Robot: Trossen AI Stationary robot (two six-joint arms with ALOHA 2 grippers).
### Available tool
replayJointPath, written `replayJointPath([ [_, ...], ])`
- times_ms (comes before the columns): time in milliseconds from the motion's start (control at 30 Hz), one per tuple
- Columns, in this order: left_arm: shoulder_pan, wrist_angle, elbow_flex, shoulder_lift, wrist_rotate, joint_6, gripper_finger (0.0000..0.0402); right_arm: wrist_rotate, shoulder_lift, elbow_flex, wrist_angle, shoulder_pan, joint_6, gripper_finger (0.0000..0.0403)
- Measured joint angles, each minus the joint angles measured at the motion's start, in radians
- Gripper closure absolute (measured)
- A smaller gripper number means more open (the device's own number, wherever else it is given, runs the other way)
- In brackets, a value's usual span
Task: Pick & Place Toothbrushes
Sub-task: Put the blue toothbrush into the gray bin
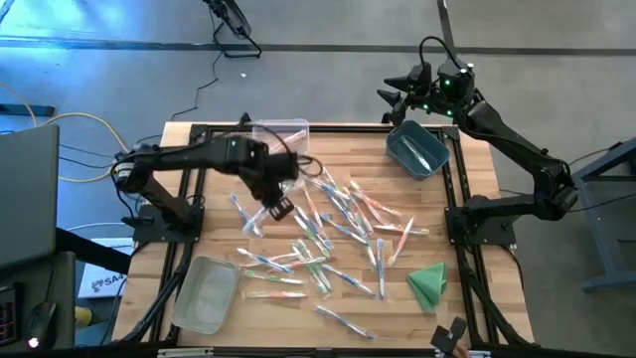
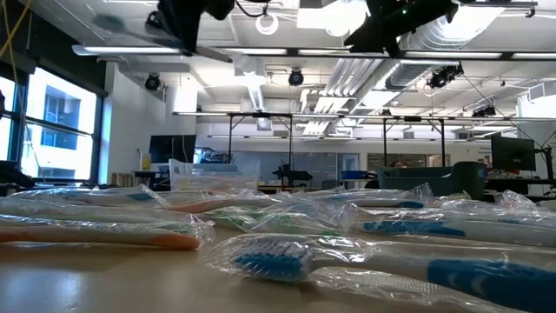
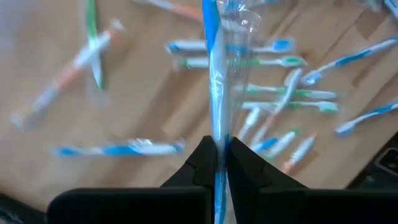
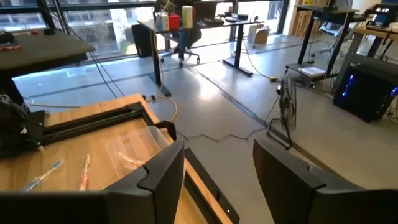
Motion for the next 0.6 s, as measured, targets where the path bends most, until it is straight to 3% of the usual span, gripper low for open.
replayJointPath([
  [600, -0.422, -0.157, 0.000, -0.009, -0.005, -0.980, 0.0389, -0.002, 0.000, 0.000, 0.008, 0.000, 0.000, 0.0218],
])
